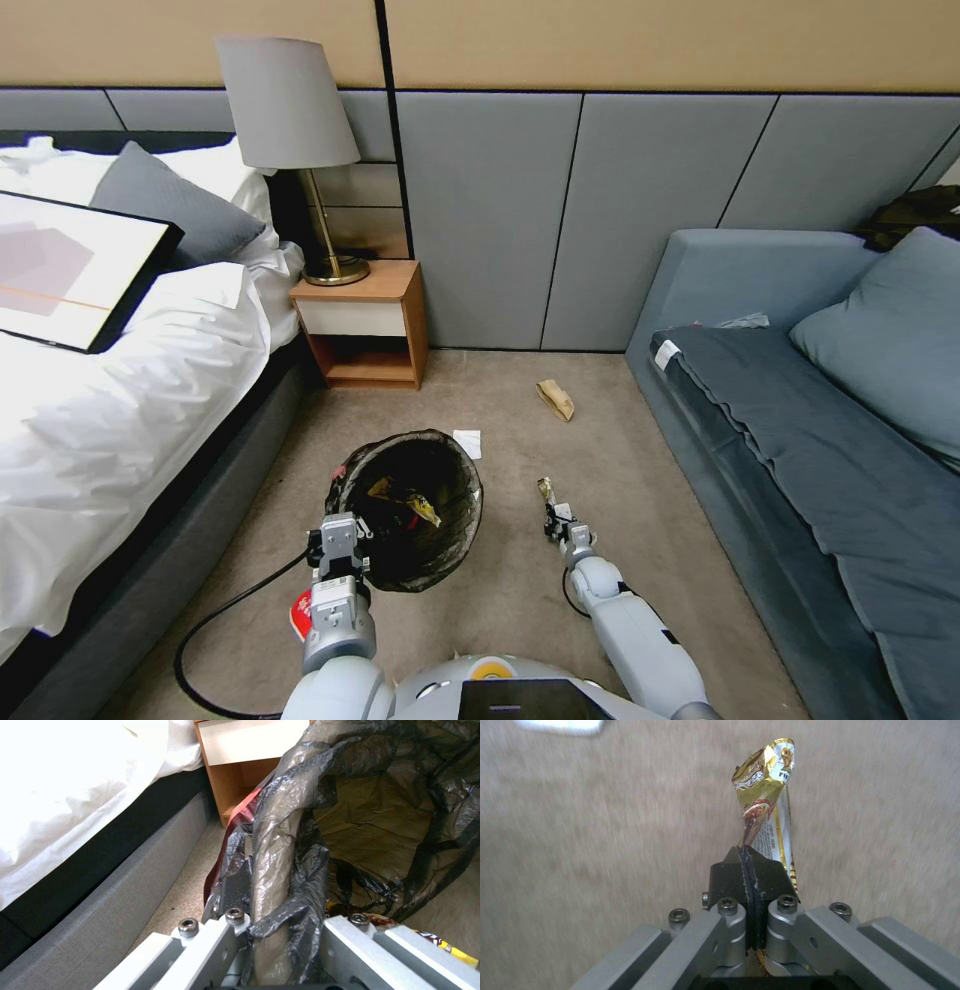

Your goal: Pick up the trash bin, then pick up the garbage from the floor and place it into the trash bin.

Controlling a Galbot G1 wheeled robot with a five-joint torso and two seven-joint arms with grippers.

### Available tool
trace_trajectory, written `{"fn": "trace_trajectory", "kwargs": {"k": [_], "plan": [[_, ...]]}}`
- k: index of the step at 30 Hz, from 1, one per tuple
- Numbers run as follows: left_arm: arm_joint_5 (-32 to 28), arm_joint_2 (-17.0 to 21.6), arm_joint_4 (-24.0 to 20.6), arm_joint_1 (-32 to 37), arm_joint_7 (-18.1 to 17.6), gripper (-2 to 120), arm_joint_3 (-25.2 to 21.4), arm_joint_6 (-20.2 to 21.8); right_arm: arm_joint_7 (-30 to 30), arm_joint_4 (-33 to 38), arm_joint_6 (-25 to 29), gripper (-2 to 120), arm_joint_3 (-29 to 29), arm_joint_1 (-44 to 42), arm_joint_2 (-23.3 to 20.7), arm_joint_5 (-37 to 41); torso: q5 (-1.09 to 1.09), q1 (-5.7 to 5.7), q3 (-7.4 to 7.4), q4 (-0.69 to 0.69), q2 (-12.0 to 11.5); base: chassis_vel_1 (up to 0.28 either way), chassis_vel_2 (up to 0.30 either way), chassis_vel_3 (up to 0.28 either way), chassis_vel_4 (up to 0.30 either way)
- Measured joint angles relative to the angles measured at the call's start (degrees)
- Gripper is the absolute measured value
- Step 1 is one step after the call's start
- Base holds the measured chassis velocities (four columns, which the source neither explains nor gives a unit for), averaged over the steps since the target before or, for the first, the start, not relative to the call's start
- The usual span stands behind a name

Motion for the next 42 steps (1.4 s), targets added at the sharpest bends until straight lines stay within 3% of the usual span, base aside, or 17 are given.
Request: {"fn": "trace_trajectory", "kwargs": {"k": [3,7,17,21,24,31,42], "plan": [[0.0,0.0,0.2,0.0,0.0,2,0.0,0.0,0.3,2.3,0.8,0,0.1,-0.8,0.0,-0.4,0.00,0.00,0.00,0.00,0.0,0.000,0.000,0.000,0.000],[0.0,-0.1,0.5,-0.2,0.1,2,0.1,0.0,0.9,13.4,2.4,0,0.9,-5.3,-0.3,-0.8,0.00,0.00,0.00,0.00,0.0,0.000,0.000,0.000,0.000],[0.1,-0.2,0.6,0.0,0.1,2,0.2,0.0,0.8,28.4,4.7,0,1.8,-12.0,-1.0,-1.2,-0.01,0.00,0.00,-0.01,0.0,0.000,0.000,0.000,0.000],[0.1,-0.1,0.8,0.1,0.1,2,0.5,0.0,-2.8,36.5,9.8,0,1.8,-14.3,-1.3,-0.1,-0.01,0.00,0.00,0.00,0.0,0.000,0.000,0.000,0.000],[0.1,-0.1,1.2,0.1,0.1,2,0.8,0.0,-10.5,44.8,15.1,0,1.2,-16.6,-1.9,2.1,-0.01,0.00,0.00,0.00,0.0,0.000,0.000,0.000,0.000],[0.1,-0.1,1.5,0.0,0.1,2,0.9,0.0,-16.8,56.2,18.2,0,-2.1,-21.0,-3.9,3.8,-0.01,0.00,0.00,0.00,0.0,0.000,0.000,0.000,0.000],[0.2,-0.2,2.2,-0.2,0.2,2,1.8,0.1,-17.5,57.1,19.6,0,-10.9,-25.0,-6.2,-1.0,-0.01,0.00,0.00,0.00,0.0,0.000,0.000,0.000,0.000]]}}
